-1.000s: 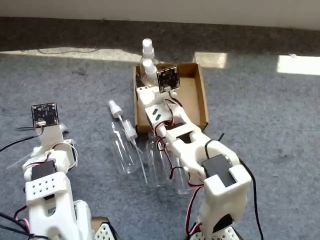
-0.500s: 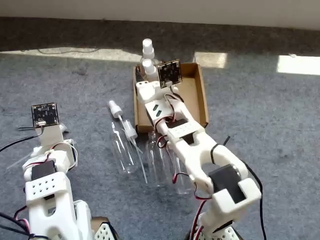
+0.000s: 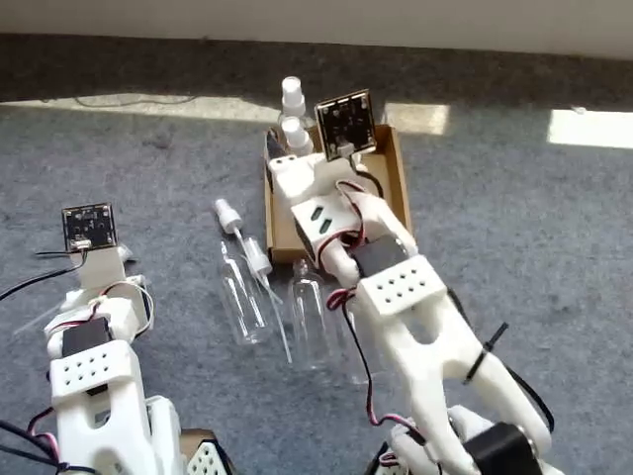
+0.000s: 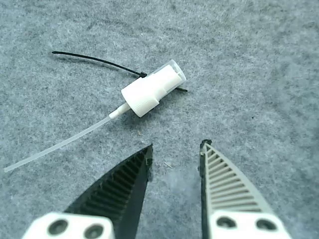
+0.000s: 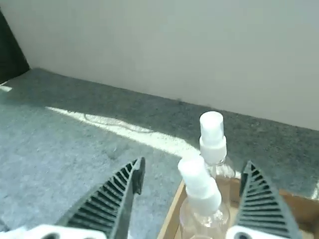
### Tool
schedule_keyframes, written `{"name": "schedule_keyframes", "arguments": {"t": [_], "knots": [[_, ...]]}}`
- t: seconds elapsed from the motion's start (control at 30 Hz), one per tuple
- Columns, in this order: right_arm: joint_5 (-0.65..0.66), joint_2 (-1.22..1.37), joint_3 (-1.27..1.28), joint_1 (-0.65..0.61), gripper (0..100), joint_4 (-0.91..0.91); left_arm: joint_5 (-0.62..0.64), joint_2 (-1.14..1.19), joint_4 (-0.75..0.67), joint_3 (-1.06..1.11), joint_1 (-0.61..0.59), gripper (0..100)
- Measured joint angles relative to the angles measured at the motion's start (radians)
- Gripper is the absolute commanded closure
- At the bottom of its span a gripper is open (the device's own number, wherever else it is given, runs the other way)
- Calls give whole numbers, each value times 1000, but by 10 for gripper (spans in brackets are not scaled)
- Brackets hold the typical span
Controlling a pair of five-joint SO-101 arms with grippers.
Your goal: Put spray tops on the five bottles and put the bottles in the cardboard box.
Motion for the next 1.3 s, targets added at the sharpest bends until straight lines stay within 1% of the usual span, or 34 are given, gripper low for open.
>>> {"name": "schedule_keyframes", "arguments": {"t": [0.1, 0.3, 0.37, 0.43, 0.53, 0.67, 0.73, 0.87, 1.1, 1.23, 1.3], "knots": [[0, -147, 0, -25, 739, 252, 0, 0, 0, 0, 0, 845], [0, -381, 0, -28, 737, 767, 0, 0, 0, 0, 0, 845], [3, -414, 5, -15, 737, 898, 0, 0, 0, 0, 0, 845], [3, -423, 37, 2, 735, 982, 0, 0, 0, 0, 0, 845], [9, -394, 106, 8, 730, 1007, 0, 0, 0, 0, 0, 845], [48, -275, 164, 11, 657, 996, 0, 0, 0, 0, 0, 845], [52, -206, 172, 11, 648, 987, 0, 0, 0, 0, 0, 845], [55, -117, 172, 11, 648, 980, 0, 0, 0, 0, 0, 845], [55, -64, 187, 11, 652, 905, 0, 0, -9, 20, 0, 845], [55, -5, 206, 11, 715, 842, 0, 0, -37, 35, 0, 845], [55, 31, 207, 11, 728, 825, 0, 0, -41, 35, 0, 845]]}}
